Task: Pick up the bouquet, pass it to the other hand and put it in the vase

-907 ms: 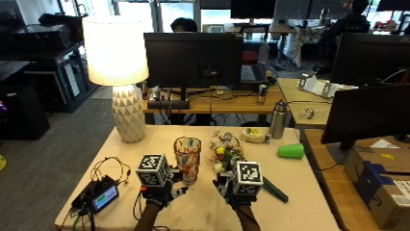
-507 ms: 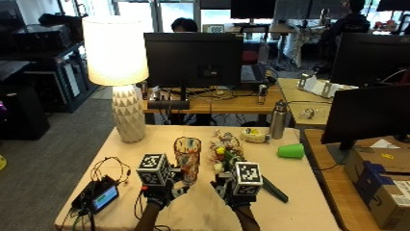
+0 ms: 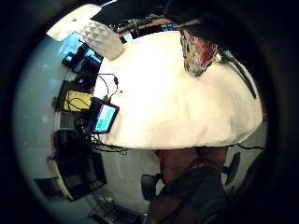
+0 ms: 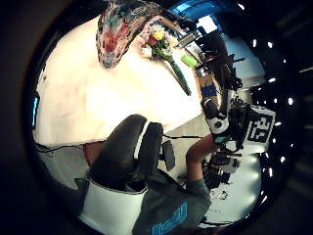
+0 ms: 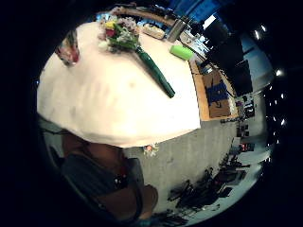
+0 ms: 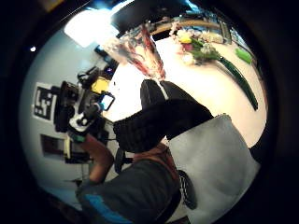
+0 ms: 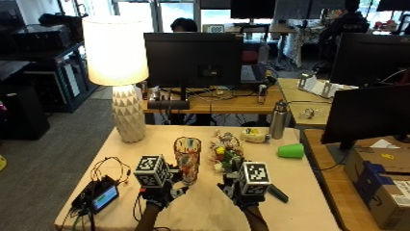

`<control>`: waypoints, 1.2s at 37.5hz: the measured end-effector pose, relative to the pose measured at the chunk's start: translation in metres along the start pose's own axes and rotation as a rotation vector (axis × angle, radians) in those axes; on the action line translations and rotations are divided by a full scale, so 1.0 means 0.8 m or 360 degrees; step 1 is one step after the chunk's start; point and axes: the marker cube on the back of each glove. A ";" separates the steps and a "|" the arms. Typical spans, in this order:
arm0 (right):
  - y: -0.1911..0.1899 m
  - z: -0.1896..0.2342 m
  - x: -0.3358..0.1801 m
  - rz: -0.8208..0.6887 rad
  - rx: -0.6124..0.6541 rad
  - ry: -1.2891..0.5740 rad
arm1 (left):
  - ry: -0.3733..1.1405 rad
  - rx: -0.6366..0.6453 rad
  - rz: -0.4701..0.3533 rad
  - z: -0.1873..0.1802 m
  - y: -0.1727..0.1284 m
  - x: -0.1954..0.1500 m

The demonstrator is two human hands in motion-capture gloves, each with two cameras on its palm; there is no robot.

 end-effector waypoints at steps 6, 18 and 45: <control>-0.008 0.007 0.047 0.0024 0.0047 -0.0023 | 0.0054 0.0050 -0.0001 0.004 0.002 0.002; -0.053 0.065 0.175 0.0193 0.0192 -0.0146 | 0.0143 0.0148 -0.0007 0.017 0.009 0.005; -0.100 0.238 0.275 0.0705 -0.0440 -0.0135 | 0.0226 0.0137 -0.0013 0.037 0.005 -0.004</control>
